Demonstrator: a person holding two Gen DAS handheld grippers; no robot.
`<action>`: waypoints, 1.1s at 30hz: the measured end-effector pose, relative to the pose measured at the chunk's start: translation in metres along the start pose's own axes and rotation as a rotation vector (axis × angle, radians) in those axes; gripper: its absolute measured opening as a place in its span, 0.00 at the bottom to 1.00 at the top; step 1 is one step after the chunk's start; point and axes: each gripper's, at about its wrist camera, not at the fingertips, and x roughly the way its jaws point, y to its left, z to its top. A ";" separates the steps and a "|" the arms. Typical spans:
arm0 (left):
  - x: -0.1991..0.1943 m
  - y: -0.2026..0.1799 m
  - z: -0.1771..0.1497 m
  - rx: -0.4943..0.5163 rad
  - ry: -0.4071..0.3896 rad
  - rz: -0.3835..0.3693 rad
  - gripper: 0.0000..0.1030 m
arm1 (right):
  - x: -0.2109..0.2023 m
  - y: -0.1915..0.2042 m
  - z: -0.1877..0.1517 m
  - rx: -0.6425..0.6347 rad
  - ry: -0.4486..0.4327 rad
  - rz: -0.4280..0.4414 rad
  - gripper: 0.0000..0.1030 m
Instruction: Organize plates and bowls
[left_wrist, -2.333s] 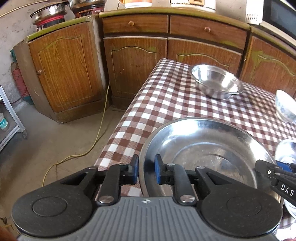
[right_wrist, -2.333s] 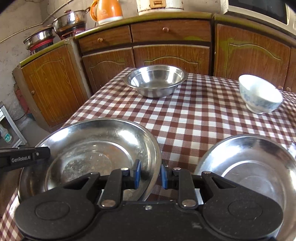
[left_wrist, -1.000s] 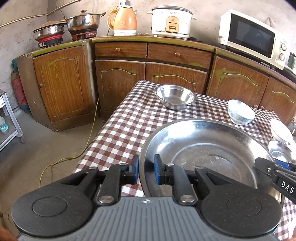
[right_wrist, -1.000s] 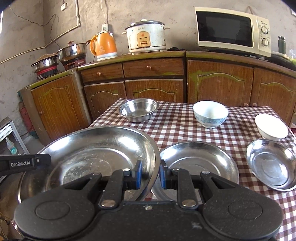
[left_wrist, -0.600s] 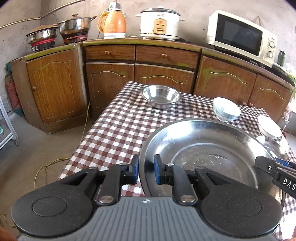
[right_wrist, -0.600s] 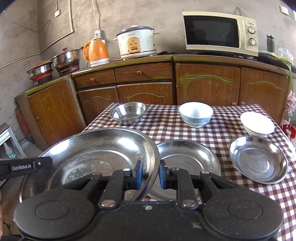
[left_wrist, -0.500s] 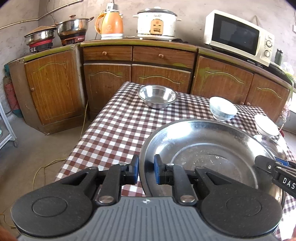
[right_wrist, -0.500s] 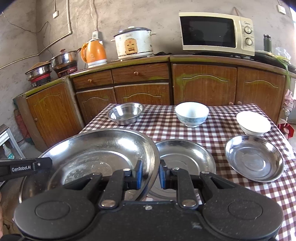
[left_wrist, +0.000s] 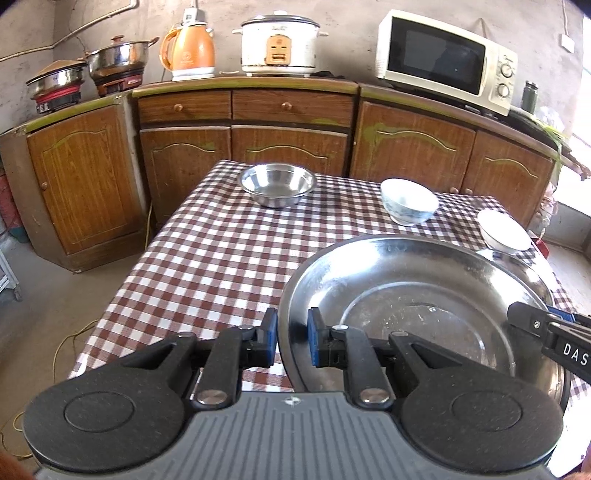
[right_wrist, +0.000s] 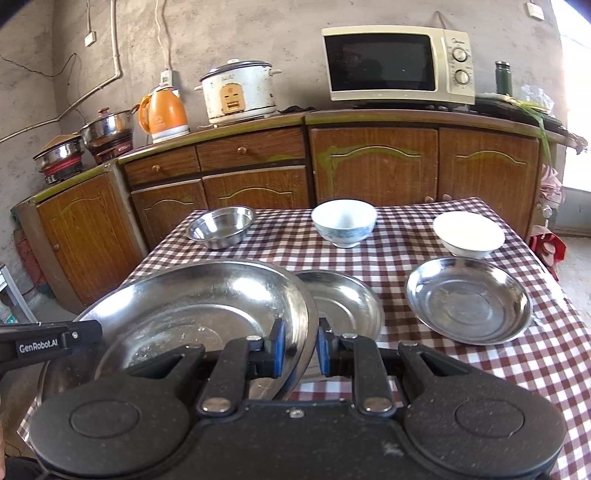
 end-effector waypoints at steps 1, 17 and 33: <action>0.000 -0.003 -0.001 0.004 0.001 -0.006 0.17 | -0.002 -0.003 -0.001 0.001 -0.001 -0.004 0.23; 0.008 -0.051 -0.023 0.075 0.043 -0.085 0.17 | -0.022 -0.053 -0.025 0.048 0.023 -0.096 0.23; 0.030 -0.083 -0.061 0.135 0.110 -0.141 0.17 | -0.016 -0.097 -0.069 0.092 0.109 -0.166 0.23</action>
